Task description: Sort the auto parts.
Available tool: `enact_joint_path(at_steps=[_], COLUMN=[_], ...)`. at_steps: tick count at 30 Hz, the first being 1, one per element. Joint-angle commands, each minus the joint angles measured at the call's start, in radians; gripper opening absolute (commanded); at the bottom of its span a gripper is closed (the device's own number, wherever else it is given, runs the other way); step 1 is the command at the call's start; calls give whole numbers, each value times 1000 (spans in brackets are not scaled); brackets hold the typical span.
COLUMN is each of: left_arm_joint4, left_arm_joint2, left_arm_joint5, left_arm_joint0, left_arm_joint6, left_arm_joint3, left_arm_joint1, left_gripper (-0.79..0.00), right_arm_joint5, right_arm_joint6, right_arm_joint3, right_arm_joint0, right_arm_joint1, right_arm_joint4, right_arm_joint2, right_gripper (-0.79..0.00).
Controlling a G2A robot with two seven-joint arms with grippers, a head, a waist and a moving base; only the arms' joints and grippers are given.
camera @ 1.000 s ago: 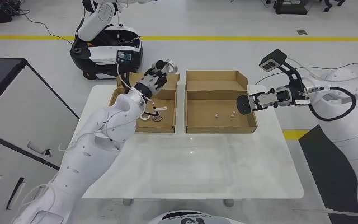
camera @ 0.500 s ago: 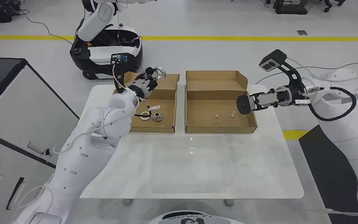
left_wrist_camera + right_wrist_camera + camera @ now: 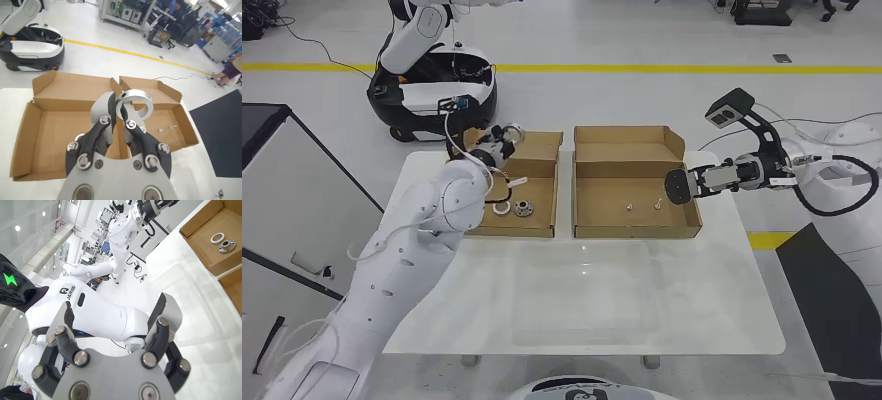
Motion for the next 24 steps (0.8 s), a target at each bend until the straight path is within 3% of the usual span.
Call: enact_joint_path(at_steps=[1, 12, 24], left_arm_joint4=[45, 169, 48], left_arm_joint2=[38, 176, 208], left_arm_joint5=[47, 222, 194], left_arm_joint0=[-40, -220, -328], left_arm_joint6=[-72, -307, -335], left_arm_joint3=[38, 277, 591], left_arm_joint1=[-7, -62, -119], left_gripper=[-785, -785, -785], right_arm_joint5=[0, 0, 0], right_arm_joint6=[0, 0, 0], right_arm_joint3=[0, 0, 0], right_arm_joint0=[0, 0, 0], right_arm_joint1=[0, 0, 0], right_arm_joint4=[0, 0, 0], right_arm_joint2=[0, 0, 0], right_gripper=[0, 0, 0])
